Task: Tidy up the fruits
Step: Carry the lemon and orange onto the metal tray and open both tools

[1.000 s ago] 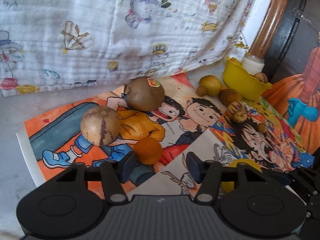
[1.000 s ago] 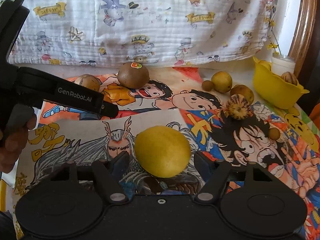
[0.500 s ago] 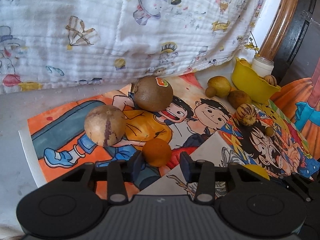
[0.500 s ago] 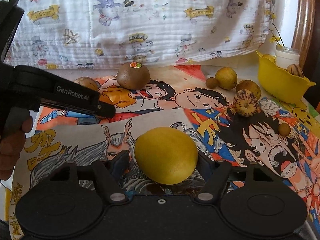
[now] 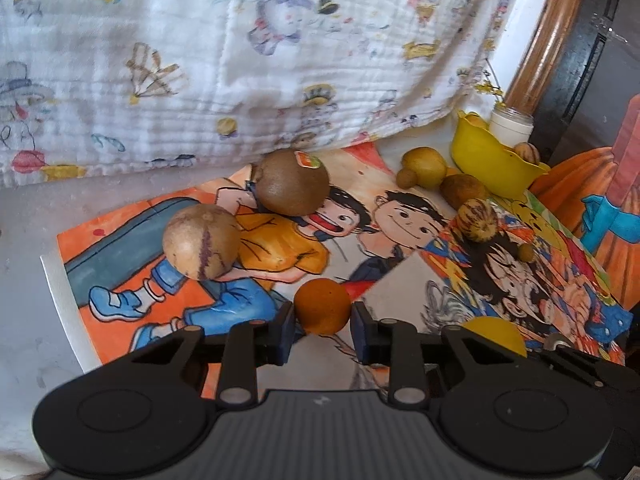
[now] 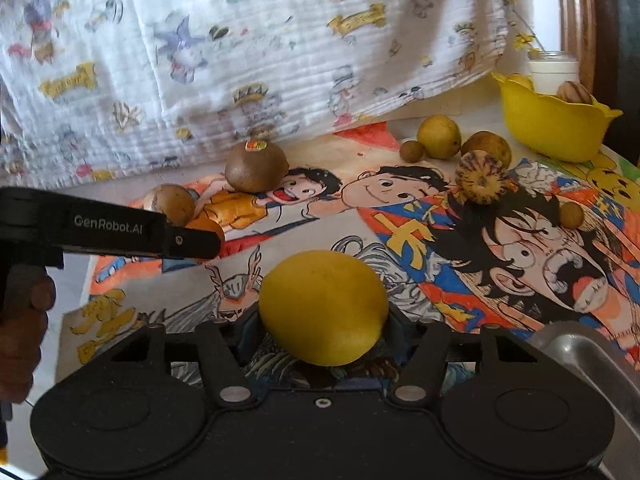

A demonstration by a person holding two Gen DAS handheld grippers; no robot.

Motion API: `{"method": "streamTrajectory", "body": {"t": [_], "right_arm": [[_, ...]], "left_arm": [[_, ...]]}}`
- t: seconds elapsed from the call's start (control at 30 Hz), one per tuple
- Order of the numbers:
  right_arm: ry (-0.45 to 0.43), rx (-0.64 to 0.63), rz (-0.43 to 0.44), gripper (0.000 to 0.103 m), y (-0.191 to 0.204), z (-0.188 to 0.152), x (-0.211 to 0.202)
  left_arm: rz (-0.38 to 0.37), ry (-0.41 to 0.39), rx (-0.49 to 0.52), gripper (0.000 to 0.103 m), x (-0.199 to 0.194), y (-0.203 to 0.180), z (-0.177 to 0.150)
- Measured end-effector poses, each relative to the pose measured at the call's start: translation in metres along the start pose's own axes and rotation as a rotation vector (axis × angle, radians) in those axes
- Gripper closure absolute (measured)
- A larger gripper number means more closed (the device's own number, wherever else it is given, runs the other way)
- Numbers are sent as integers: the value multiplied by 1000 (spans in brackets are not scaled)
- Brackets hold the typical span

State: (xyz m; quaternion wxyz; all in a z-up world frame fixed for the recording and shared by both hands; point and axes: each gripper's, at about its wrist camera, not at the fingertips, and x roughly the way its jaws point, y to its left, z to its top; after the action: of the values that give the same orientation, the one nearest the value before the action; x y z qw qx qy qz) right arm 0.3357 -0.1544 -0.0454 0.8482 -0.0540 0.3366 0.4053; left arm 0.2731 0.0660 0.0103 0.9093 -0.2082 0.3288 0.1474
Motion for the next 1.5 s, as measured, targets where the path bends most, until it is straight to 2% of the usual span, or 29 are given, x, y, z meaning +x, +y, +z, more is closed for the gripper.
{"method": "streamTrajectory", "body": {"t": [0.13,0.27,0.53,0.77,0.93,1.1,1.5], "right_arm": [[-51,27,-22,40,-10,-4,-29],[-100,52,-80,40,-29,-14,-64],[-145,71,-281,40,-65,-52,-119],[-147,104,-446,40,-92,-88,-138],[-150,136,-501,40,-104,-102,-140],[-165,111,-535,40,-101,-109,-136],[-148,39,-594,40,-94,-113,-128]], "left_arm": [[-23,-10,12,71,-10,-13,-2],[-66,-4,34,71,-16,-31,-4],[-196,0,136,71,-22,-91,-23],[-357,46,256,71,-14,-148,-42],[-430,69,350,71,0,-181,-50],[-418,87,420,71,15,-203,-61],[-370,122,407,70,37,-210,-66]]}}
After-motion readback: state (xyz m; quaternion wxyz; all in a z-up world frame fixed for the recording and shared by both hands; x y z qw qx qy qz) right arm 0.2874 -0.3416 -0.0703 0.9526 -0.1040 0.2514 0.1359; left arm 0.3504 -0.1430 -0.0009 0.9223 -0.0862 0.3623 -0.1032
